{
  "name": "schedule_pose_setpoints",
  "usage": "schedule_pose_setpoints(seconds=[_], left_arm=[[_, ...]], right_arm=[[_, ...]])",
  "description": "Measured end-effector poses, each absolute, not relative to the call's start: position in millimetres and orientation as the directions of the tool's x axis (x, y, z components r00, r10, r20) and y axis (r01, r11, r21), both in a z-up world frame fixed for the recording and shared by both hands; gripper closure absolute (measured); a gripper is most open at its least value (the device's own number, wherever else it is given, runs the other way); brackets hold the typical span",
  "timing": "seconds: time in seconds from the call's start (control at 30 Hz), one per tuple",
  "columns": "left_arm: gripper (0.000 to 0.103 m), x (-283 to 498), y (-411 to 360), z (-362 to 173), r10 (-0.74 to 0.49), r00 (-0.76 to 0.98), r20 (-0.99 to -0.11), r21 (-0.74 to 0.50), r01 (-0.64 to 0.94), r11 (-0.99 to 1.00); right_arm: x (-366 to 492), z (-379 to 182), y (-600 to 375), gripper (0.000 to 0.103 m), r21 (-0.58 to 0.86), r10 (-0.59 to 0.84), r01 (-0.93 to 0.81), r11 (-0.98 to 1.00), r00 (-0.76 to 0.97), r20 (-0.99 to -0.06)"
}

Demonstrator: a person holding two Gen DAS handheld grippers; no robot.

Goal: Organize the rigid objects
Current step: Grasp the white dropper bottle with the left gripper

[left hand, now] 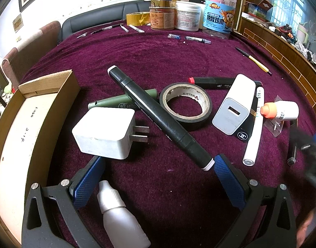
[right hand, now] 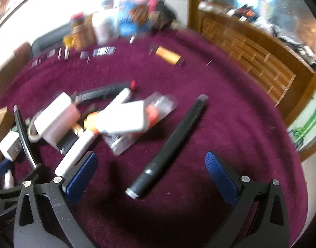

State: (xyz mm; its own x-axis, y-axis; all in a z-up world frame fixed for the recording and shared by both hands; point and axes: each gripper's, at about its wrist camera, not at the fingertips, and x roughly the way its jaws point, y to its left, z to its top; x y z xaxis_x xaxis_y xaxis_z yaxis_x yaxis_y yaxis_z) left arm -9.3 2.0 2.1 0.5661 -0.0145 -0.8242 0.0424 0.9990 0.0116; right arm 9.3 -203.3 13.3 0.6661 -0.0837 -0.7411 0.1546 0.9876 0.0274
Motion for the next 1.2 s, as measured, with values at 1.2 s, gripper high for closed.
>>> schedule_pose_setpoints(seconds=[1.2], left_arm=[[0.024, -62.5, 52.8, 25.6, -0.181, 0.483, -0.857, -0.173, 0.063, 0.983]], right_arm=[[8.0, 31.6, -212.3, 0.0, 0.06, -0.072, 0.135, 0.989, 0.795, -0.603]])
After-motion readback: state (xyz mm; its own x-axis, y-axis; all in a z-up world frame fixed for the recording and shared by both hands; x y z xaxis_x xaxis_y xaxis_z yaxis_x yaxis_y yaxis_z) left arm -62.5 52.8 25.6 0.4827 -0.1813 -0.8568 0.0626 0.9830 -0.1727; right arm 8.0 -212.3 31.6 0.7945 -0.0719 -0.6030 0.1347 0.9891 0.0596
